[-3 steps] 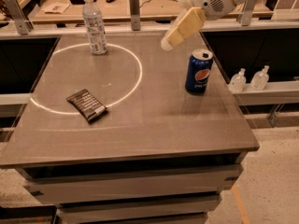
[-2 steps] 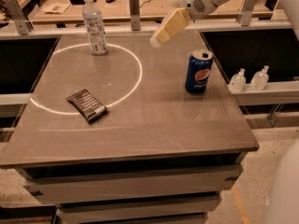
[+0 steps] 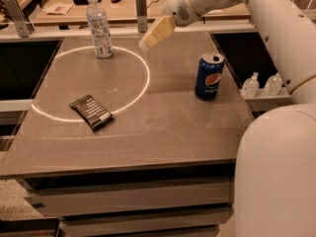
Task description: Knock blue plastic bottle over
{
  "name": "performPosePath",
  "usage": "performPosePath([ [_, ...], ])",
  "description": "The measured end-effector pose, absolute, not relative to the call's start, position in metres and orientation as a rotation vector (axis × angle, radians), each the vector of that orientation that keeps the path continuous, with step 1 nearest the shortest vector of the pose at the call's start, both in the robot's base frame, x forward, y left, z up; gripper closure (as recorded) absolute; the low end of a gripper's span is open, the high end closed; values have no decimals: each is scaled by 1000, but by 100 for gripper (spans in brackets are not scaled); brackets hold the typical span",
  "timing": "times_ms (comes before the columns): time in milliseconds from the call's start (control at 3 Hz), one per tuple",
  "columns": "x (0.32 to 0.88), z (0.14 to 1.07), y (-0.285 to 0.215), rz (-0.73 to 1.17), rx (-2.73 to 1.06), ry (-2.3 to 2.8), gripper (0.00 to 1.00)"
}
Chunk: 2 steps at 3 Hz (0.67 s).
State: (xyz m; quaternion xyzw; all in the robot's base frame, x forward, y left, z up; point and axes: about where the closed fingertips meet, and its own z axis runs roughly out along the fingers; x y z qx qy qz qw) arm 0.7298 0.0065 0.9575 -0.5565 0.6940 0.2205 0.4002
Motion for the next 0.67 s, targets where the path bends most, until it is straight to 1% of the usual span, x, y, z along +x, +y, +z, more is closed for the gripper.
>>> performPosePath([
  [333,736,948,41,681,-1373,1661,0],
  [667,735,948,67,718,-1287,1620,0],
])
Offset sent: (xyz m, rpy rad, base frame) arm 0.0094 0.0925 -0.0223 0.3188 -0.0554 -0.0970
